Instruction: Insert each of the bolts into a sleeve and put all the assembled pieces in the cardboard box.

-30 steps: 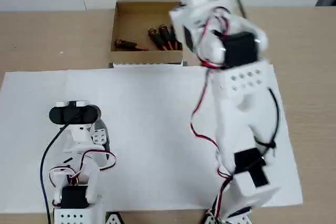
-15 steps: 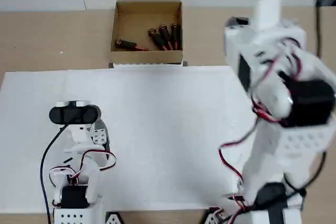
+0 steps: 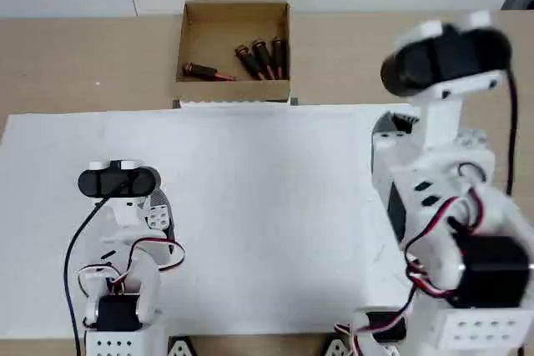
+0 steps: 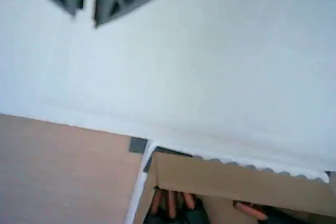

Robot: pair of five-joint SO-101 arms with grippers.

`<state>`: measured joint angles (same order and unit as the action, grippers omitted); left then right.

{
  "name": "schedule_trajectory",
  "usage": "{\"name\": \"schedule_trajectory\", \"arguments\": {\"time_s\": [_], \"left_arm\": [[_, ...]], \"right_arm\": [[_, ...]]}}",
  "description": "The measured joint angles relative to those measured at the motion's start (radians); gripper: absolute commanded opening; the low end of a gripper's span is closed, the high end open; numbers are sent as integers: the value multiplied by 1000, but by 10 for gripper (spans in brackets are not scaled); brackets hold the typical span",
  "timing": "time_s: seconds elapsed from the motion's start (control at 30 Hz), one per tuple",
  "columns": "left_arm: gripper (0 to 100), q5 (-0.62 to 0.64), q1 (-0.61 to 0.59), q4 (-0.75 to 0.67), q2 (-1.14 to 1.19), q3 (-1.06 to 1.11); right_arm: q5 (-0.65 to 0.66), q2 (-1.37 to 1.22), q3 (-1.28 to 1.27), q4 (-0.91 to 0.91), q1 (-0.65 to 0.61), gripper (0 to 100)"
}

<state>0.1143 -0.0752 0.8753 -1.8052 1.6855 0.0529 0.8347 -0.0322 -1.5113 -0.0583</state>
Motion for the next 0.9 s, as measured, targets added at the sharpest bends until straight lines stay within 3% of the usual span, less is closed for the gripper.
{"name": "schedule_trajectory", "arguments": {"time_s": [0.23, 0.43, 0.8, 0.9], "left_arm": [[5, 0, 0, 0, 0, 0], [5, 0, 0, 0, 0, 0], [5, 0, 0, 0, 0, 0], [5, 0, 0, 0, 0, 0]], "right_arm": [[-17, 302, -580, 287, 83, 2], [-17, 551, -977, 430, 81, 2], [-23, 954, -1461, 535, 81, 2], [-23, 957, -1513, 539, 84, 2]]}}
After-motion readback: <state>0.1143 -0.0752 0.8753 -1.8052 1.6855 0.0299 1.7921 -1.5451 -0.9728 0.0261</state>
